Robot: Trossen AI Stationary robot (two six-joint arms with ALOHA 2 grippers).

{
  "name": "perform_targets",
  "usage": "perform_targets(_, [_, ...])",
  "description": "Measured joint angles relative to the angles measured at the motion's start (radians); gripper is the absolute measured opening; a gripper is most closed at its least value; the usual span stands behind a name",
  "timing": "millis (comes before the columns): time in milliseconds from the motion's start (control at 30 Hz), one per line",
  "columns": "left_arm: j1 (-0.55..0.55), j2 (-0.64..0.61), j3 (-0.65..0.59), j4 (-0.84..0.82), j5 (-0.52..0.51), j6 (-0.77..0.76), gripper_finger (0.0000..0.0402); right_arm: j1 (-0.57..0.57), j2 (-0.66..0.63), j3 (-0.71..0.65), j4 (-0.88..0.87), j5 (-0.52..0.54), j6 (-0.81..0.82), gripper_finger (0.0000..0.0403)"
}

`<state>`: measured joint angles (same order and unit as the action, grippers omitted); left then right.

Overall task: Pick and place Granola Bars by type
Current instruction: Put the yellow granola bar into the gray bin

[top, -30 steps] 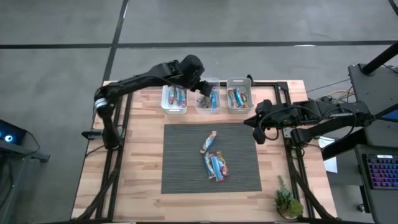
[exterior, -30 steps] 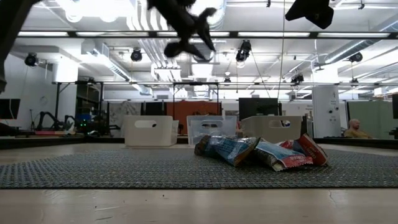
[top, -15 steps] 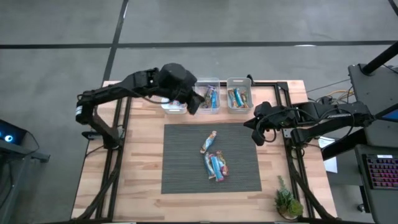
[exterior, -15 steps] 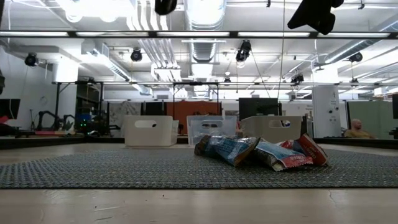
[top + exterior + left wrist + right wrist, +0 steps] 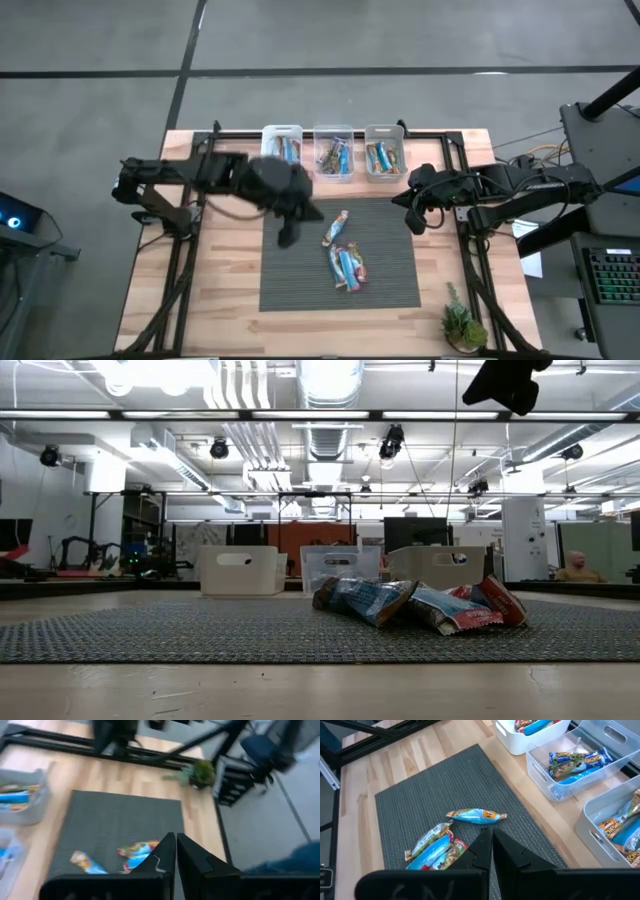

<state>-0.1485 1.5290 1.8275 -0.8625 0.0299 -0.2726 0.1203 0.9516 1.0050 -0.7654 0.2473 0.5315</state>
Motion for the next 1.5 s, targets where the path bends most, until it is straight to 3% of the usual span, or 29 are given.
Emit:
perform_targets(233, [-0.130,0.008,0.000,-0.002,-0.115,0.026,0.0000,0.000,0.000,0.000,0.003,-0.010,0.000,0.0008])
perform_targets(500, [-0.137,0.008,-0.009,-0.004,-0.165,-0.026,0.0000,0.000,0.000,0.000,0.029,-0.013,0.000,0.0008])
perform_targets(667, [-0.103,0.008,-0.091,0.046,-0.172,-0.012,0.0000,0.000,0.000,0.001,0.047,-0.013,-0.001,0.0008])
perform_targets(1033, [0.029,0.008,-0.319,0.400,-0.186,-0.085,0.0000,0.000,0.000,0.001,0.047,-0.021,0.016,0.0008])
perform_targets(1500, [0.077,0.008,-0.375,0.418,-0.186,-0.142,0.0000,0.000,0.000,0.001,0.046,-0.021,0.019,0.0008])
